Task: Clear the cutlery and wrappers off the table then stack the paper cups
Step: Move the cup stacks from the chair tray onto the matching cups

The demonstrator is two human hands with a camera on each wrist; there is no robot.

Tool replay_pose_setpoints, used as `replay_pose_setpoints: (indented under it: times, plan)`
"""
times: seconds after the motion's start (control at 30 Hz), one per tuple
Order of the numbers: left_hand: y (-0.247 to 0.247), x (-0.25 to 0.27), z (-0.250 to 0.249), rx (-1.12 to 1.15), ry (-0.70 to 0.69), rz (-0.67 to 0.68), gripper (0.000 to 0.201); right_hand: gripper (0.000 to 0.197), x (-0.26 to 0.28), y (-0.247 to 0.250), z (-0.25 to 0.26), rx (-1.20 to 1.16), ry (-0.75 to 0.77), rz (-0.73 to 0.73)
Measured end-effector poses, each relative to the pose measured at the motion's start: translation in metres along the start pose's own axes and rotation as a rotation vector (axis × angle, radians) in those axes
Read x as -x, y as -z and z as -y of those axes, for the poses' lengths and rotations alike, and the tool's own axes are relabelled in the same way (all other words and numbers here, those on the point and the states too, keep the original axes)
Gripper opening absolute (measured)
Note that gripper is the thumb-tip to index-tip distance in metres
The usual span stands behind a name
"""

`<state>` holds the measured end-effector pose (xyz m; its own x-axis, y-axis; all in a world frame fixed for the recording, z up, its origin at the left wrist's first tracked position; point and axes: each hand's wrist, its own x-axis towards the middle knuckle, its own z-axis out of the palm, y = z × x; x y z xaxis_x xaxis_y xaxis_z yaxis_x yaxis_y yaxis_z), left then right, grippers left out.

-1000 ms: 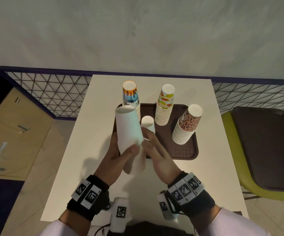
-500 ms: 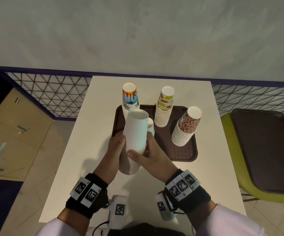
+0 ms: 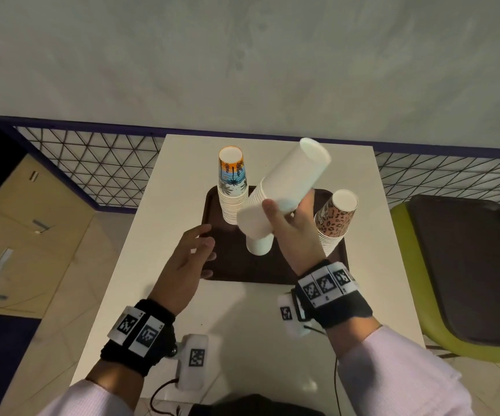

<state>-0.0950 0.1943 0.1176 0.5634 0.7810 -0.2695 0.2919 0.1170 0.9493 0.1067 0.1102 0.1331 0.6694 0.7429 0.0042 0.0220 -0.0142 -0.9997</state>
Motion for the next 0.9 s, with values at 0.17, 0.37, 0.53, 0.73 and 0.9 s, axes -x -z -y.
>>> replay_pose_setpoints:
  times: [0.17,0.37,0.53,0.73,0.9]
  plan:
    - [0.006,-0.019,-0.007,-0.405,-0.213,-0.187,0.049,0.065,-0.028,-0.006,-0.016,0.183,0.097,-0.038]
    - [0.021,-0.054,-0.026,-0.753,-0.305,-0.184,0.066,0.069,-0.037,-0.015,-0.058,0.237,0.082,-0.039]
    - [0.019,-0.079,-0.052,-0.758,-0.194,-0.129,0.075,0.071,-0.037,-0.022,-0.088,0.267,0.042,-0.037]
    - [0.013,-0.103,-0.067,-0.834,-0.213,-0.069,0.081,0.074,-0.034,-0.021,-0.104,0.298,-0.034,0.02]
    - [0.004,-0.122,-0.078,-0.839,-0.252,-0.02,0.086,0.079,-0.038,-0.023,-0.095,0.4,0.043,-0.007]
